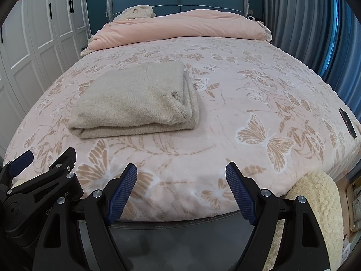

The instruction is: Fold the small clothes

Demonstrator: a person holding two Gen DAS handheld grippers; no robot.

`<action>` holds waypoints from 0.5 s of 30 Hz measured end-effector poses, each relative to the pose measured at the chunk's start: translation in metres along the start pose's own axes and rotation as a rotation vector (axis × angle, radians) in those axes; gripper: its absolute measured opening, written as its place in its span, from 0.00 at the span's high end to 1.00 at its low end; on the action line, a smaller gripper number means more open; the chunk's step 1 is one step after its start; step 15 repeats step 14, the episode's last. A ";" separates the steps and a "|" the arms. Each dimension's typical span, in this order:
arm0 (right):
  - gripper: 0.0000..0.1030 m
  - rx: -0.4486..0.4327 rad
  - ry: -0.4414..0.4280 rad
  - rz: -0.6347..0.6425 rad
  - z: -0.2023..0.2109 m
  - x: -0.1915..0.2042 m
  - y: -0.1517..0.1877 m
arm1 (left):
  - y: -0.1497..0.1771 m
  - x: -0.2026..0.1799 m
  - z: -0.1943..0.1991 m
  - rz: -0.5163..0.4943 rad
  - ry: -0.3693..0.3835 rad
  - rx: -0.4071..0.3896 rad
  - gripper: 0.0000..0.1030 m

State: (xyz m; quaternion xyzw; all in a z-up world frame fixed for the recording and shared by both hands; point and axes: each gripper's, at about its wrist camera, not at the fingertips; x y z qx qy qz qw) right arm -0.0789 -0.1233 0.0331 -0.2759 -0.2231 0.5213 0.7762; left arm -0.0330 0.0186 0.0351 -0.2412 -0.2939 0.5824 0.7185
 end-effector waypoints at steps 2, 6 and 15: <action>0.23 -0.001 0.001 0.000 0.001 0.001 0.000 | 0.000 0.000 0.000 -0.001 0.001 -0.005 0.18; 0.23 0.002 0.007 0.002 0.000 0.000 0.000 | 0.001 -0.002 0.000 -0.013 -0.010 -0.016 0.20; 0.24 0.005 0.016 0.006 -0.002 0.000 0.000 | 0.002 -0.001 -0.003 -0.002 -0.002 0.006 0.20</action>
Point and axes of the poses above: each gripper's, at about its wrist camera, not at the fingertips, and z roughly against the way its jaws point, x to its left, y to its underside, and after that the axes turned 3 degrees about -z, right-handed
